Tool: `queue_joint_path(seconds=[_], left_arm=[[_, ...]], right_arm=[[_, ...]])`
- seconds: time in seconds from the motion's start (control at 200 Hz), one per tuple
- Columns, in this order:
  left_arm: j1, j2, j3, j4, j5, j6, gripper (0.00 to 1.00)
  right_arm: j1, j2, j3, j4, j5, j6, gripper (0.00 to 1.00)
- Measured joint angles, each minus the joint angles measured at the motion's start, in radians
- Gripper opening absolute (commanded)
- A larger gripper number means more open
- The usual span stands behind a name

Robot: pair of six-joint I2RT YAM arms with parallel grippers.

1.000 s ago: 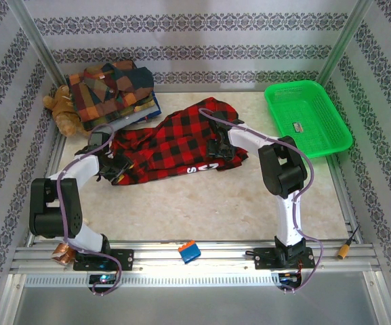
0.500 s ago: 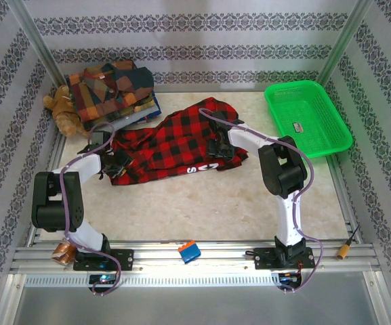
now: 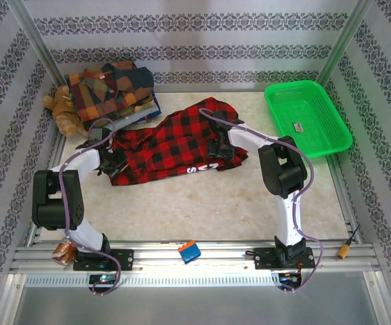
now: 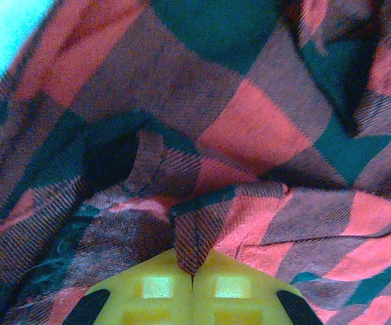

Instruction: Fold and stack the long sleeve shirts

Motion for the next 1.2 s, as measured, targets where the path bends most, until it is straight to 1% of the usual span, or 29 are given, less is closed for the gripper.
queue_joint_path(seconds=[0.215,0.345,0.45,0.47,0.52,0.595,0.635,0.699,0.784,0.874,0.934,0.994,1.084,1.199], left_arm=[[0.002,0.016,0.114,-0.116,-0.035,0.134,0.04],[0.002,0.056,0.164,-0.174,-0.044,0.214,0.04],[0.002,0.099,0.181,-0.206,-0.06,0.259,0.07],[0.002,0.105,0.181,-0.211,-0.063,0.266,0.08],[0.002,0.119,0.181,-0.226,-0.071,0.28,0.18],[0.002,0.132,0.182,-0.249,-0.088,0.3,0.38],[0.003,0.132,0.188,-0.266,-0.098,0.307,0.46],[0.003,0.119,0.205,-0.288,-0.104,0.303,0.53],[-0.009,0.064,0.236,-0.311,-0.105,0.29,0.57],[-0.061,-0.035,0.276,-0.313,-0.096,0.273,0.56],[-0.106,-0.098,0.285,-0.286,-0.061,0.252,0.5],[-0.146,-0.129,0.282,-0.257,-0.024,0.232,0.45],[-0.184,-0.101,0.26,-0.202,0.013,0.206,0.42],[-0.204,-0.001,0.196,-0.139,0.031,0.18,0.41]], right_arm=[[-0.004,0.0,-0.001,-0.003,-0.004,0.0,0.6],[-0.004,0.0,-0.004,-0.002,-0.003,0.0,0.6],[-0.004,-0.002,-0.007,0.001,-0.003,0.0,0.6],[-0.004,-0.004,-0.01,0.003,-0.003,0.0,0.6],[-0.004,-0.008,-0.018,0.009,-0.004,0.0,0.6],[-0.004,-0.024,-0.037,0.012,-0.004,-0.001,0.61],[-0.005,-0.04,-0.053,0.009,-0.004,-0.003,0.62],[-0.01,-0.075,-0.084,-0.011,-0.011,-0.005,0.64],[-0.026,-0.145,-0.116,-0.053,-0.029,-0.016,0.65],[-0.053,-0.242,-0.117,-0.084,-0.057,-0.031,0.66],[-0.072,-0.296,-0.109,-0.092,-0.076,-0.038,0.65],[-0.091,-0.325,-0.089,-0.093,-0.092,-0.04,0.62],[-0.109,-0.302,-0.054,-0.085,-0.113,-0.035,0.57],[-0.116,-0.207,-0.046,-0.058,-0.127,-0.013,0.53]])
